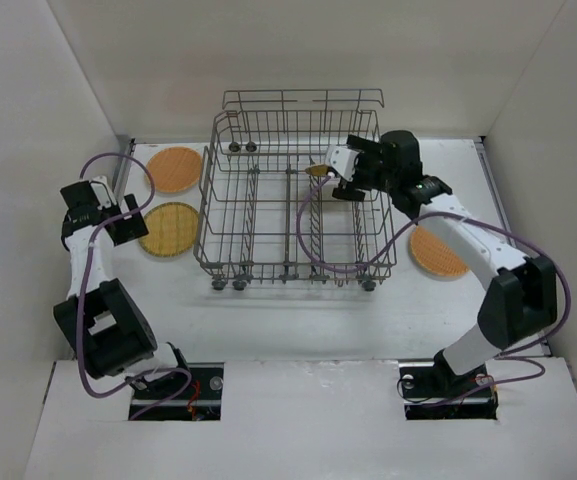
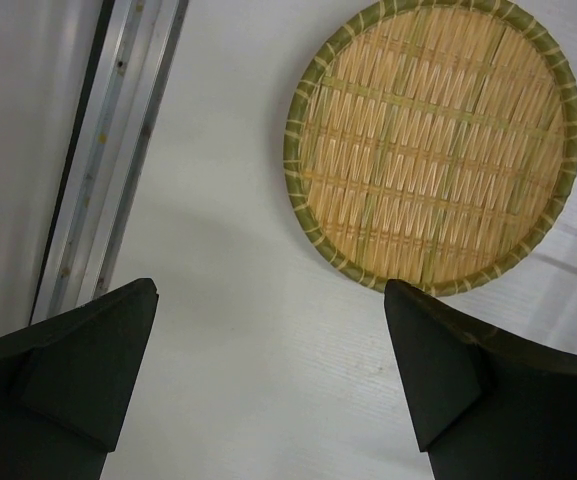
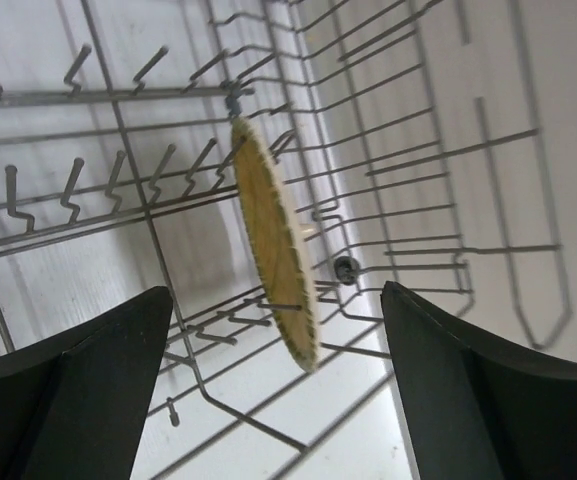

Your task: Load the plates into the dish rack

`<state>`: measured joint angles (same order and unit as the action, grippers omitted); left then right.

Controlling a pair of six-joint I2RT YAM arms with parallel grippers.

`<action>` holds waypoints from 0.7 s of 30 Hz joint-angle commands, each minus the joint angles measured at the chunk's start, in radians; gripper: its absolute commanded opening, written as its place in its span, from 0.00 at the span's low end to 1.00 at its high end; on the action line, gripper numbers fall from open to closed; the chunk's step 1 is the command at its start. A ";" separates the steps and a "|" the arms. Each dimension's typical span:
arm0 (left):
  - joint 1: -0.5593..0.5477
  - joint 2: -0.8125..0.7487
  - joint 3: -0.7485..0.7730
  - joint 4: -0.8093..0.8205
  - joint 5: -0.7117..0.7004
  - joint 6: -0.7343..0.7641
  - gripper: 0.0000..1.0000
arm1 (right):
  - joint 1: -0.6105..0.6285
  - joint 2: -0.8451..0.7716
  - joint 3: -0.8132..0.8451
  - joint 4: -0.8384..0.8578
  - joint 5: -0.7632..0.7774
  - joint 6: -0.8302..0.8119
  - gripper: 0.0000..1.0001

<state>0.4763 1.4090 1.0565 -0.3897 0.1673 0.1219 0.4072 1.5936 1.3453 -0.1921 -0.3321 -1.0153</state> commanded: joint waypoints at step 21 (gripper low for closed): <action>-0.047 0.355 0.503 0.063 0.386 -0.191 0.95 | 0.115 -0.304 -0.023 -0.073 0.232 0.133 0.86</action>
<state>0.4679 1.8042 1.4670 -0.3317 0.4526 -0.0551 0.5056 1.3148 1.3277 -0.2745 -0.1352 -0.9165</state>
